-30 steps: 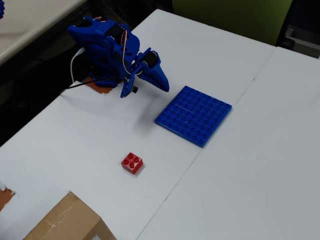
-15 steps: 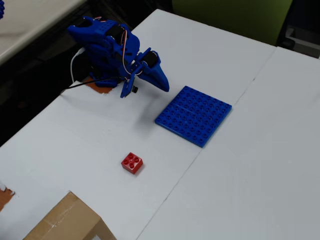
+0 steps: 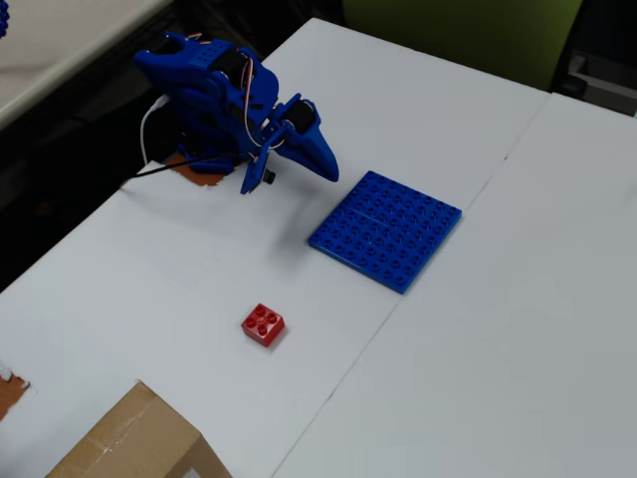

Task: Pick up the 2x2 red block and go up the 8x8 blue block.

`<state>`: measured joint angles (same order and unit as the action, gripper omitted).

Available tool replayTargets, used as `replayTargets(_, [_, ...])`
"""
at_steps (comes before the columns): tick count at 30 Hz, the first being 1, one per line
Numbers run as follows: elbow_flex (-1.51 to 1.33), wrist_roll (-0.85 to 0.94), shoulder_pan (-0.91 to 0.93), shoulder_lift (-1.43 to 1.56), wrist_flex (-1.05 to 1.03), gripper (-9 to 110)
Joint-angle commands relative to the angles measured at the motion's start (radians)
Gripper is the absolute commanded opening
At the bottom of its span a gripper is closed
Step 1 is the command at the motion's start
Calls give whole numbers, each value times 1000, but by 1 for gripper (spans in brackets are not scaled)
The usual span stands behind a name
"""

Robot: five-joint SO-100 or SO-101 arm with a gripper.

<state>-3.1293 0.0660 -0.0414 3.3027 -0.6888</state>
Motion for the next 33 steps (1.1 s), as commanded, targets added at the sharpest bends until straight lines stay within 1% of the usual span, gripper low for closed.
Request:
replayTargets(1, [-3,80,15,5,94,0])
replayTargets(5, [58,302,-5,-69,112,0])
replayTargets(8, [126,543,-37,-195,121,0])
replayTargets(12, [293,627,-41,-391,92,0])
replayTargets(16, [537,761,2,-588,-54,0])
replayTargets(22, [890,1049,100,-902,-295,0])
replayTargets(29, [1161,1460,253,-1192,-436,0])
replayTargets(33, [1381,1651,341,-1402,-545,1])
